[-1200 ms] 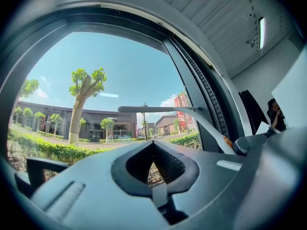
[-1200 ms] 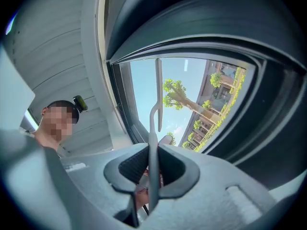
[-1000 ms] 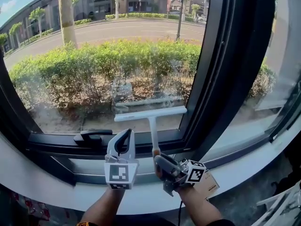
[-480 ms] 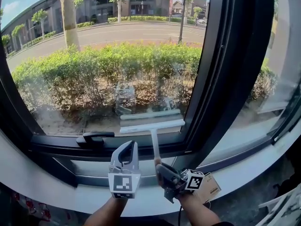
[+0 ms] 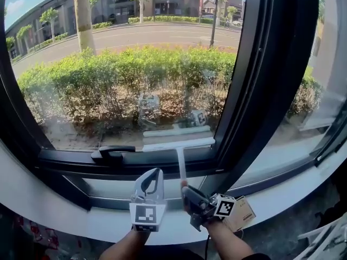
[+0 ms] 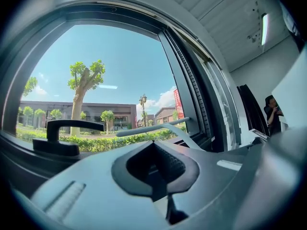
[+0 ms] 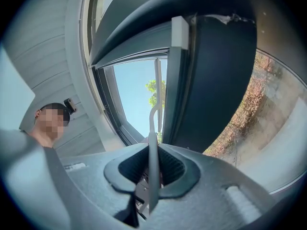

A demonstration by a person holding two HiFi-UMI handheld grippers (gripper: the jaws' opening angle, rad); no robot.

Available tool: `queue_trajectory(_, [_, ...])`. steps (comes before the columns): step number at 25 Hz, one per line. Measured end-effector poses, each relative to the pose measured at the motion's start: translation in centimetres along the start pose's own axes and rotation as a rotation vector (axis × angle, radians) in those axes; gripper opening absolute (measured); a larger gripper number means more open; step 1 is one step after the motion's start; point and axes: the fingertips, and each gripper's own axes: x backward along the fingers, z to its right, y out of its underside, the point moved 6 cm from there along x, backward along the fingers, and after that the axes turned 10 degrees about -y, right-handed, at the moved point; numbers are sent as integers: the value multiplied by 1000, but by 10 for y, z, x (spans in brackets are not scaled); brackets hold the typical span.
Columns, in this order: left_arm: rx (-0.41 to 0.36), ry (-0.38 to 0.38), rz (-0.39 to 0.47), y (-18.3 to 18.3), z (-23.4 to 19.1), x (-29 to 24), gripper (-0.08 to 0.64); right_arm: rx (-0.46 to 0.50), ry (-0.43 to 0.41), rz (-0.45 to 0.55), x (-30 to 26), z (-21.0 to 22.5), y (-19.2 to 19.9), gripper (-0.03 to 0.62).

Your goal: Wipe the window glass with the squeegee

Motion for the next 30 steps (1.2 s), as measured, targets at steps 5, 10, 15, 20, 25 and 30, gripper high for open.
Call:
queue_trajectory(5, [-14,2,-20,7,1,4,17,-7,-14,14,-4,0,0,48])
queue_trajectory(10, [-10,1,-18,13,0,4,17,-22,-21,22,-5,-1,2,48])
queue_trajectory(15, [-10,-6,-30,20,-4,13,17,-12,-34,30,-7,-8,6,46])
queue_trajectory(20, [-17,-13,-58,29,-12,23,17,-4,-31,42,-2,-7,17,46])
queue_trajectory(25, [-28,19,-82,36,-21,43,17,-13,-26,53,-2,-28,48,46])
queue_trajectory(30, [-9,42,-83,40,-42,82,17,-28,2,47,-8,-52,92,46])
